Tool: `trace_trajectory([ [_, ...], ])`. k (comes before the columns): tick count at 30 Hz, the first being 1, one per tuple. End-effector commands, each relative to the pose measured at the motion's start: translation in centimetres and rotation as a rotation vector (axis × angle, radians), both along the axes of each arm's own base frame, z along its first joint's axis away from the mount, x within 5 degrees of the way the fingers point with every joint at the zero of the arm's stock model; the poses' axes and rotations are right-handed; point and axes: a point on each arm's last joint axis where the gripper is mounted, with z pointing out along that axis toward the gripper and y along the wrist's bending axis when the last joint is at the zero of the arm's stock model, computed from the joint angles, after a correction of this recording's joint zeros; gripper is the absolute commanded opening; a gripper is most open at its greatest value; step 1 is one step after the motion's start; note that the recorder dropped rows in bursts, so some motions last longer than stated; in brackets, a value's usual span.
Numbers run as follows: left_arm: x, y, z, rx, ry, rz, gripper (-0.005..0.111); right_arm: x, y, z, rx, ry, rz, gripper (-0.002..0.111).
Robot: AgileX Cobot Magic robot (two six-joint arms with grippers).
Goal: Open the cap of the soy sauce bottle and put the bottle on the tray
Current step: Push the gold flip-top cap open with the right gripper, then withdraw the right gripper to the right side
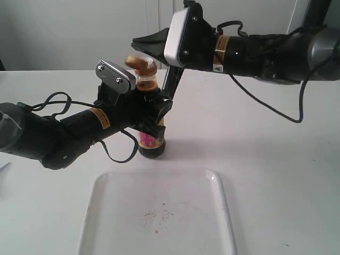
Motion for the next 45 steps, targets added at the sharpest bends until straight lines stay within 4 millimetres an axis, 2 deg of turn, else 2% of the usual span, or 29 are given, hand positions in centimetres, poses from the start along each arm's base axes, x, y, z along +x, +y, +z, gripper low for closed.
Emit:
trace_trajectory([
  [1, -0.4, -0.2, -0.6, 0.034, 0.04, -0.02, 0.0, -1.4, 0.0, 2.0, -0.015, 0.011, 0.064, 0.0],
  [6, -0.4, -0.2, -0.6, 0.034, 0.04, -0.02, 0.0, -0.5, -0.7, 3.1, 0.066, 0.126, -0.102, 0.0],
  [11, -0.4, -0.2, -0.6, 0.036, 0.037, -0.02, 0.0, 1.9, -2.6, 2.6, 0.187, 0.413, -0.455, 0.0],
  [15, -0.4, -0.2, -0.6, 0.036, 0.037, -0.02, 0.0, 2.7, -4.0, 1.3, 0.11, 0.486, -0.664, 0.0],
  [24, -0.4, -0.2, -0.6, 0.036, 0.037, -0.02, 0.0, 3.2, -6.6, -0.5, -0.117, 0.493, -0.957, 0.0],
  [34, -0.4, -0.1, -1.0, 0.062, 0.061, -0.014, 0.0, 2.9, -8.8, -1.5, -0.304, 0.512, -1.165, 0.0],
  [38, -0.4, -0.1, -1.0, 0.07, 0.066, -0.01, 0.0, 2.5, -9.7, -2.1, -0.444, 0.537, -1.225, 0.0],
  [42, -0.4, -0.1, -1.0, 0.071, 0.065, -0.011, 0.0, 2.2, -11.3, -2.4, -0.532, 0.7, -1.214, 0.0],
  [45, -0.4, -0.1, -1.0, 0.075, 0.06, -0.01, 0.0, 2.1, -12.8, -2.2, -0.527, 0.874, -1.173, 0.0],
])
